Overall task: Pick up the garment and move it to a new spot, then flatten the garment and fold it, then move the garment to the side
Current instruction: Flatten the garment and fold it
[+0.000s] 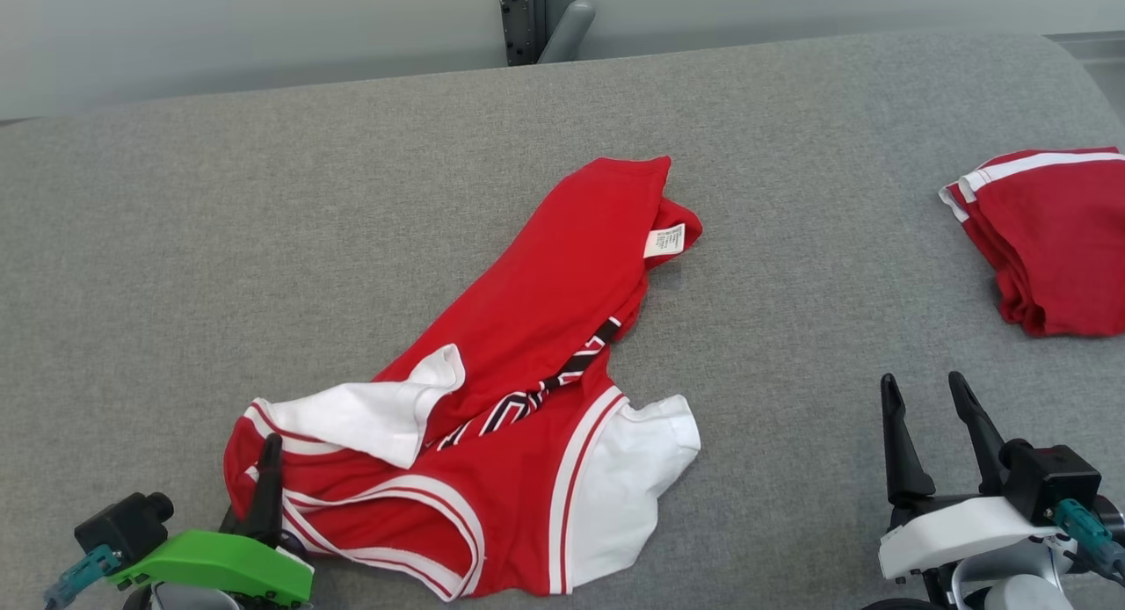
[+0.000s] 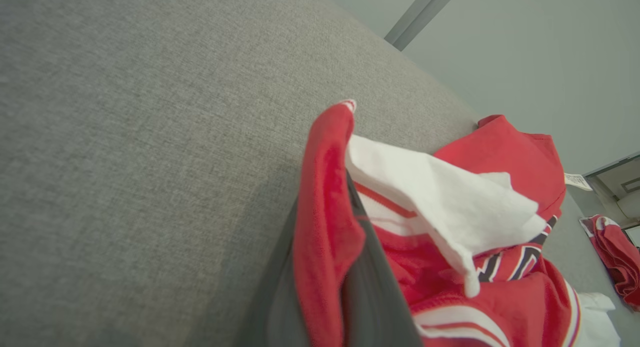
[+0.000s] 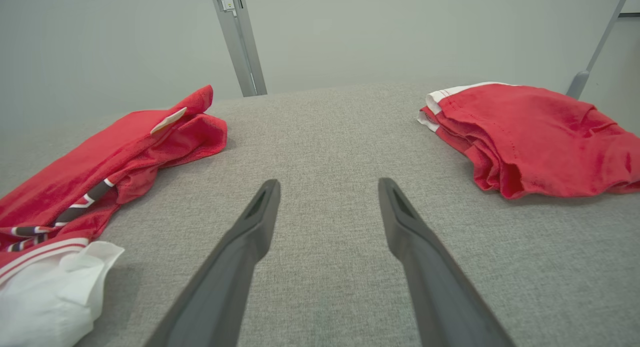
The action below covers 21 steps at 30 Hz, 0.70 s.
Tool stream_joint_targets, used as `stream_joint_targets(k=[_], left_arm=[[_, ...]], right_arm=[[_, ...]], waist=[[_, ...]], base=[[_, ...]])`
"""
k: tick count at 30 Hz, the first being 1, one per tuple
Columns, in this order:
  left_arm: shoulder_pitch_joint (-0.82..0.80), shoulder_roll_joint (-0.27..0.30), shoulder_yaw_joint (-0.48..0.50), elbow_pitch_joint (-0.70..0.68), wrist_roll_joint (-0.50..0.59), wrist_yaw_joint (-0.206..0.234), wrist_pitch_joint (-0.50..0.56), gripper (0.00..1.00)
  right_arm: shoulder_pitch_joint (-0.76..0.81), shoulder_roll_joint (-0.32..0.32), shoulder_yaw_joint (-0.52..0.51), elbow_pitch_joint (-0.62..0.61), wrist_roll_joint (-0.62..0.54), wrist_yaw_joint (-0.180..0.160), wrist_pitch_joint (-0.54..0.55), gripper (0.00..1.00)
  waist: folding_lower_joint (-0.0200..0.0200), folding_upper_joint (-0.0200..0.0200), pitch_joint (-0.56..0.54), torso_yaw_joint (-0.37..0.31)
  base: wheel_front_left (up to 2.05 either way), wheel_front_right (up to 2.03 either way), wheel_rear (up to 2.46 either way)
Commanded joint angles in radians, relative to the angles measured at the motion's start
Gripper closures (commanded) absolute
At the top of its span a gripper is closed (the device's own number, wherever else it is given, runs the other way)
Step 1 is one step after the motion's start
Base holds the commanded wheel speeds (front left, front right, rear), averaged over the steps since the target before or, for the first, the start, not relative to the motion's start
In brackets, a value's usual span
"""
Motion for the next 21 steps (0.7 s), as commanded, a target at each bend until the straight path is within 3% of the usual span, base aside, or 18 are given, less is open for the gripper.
stream_joint_targets(k=[1,3,4,11,16,17,21], left_arm=[[-0.020,0.012,-0.008,0.016,-0.006,-0.002,-0.008,0.90],[-0.026,0.015,-0.023,0.031,-0.010,-0.003,-0.008,0.47],[-0.029,0.016,-0.032,0.040,-0.009,-0.003,-0.008,0.00],[-0.030,0.051,-0.083,0.100,0.027,0.008,-0.005,0.00],[0.003,0.091,-0.049,0.073,0.072,0.090,-0.013,0.00],[0.003,0.091,-0.049,0.073,0.072,0.090,-0.013,0.00],[0.024,0.127,-0.034,-0.027,0.129,0.167,-0.016,0.00]], right_arm=[[0.010,-0.003,0.003,0.002,-0.002,-0.001,-0.003,0.00],[0.011,-0.003,0.004,0.001,-0.002,-0.001,-0.003,0.00],[0.013,-0.003,0.004,0.002,-0.002,-0.001,-0.003,0.00],[0.016,-0.003,0.004,0.003,0.003,-0.001,-0.003,0.00],[0.026,-0.003,0.003,0.004,0.010,-0.001,-0.003,0.00],[0.026,-0.003,0.003,0.004,0.010,-0.001,-0.003,0.00],[0.031,-0.003,0.004,0.004,0.014,-0.001,-0.003,0.00]], waist=[[0.0000,0.0000,0.001,-0.002],[0.0000,0.0000,0.002,-0.004],[0.0000,0.0000,0.003,-0.005],[0.0000,0.0000,0.004,-0.021],[0.0000,0.0000,0.001,-0.034],[0.0000,0.0000,0.001,-0.034],[0.0000,0.0000,0.001,-0.038]], base=[[0.00,0.00,0.00],[0.00,0.00,0.00],[0.00,0.00,0.00],[0.00,0.00,0.00],[0.00,0.00,0.00],[0.00,0.00,0.00],[0.00,0.00,0.00]])
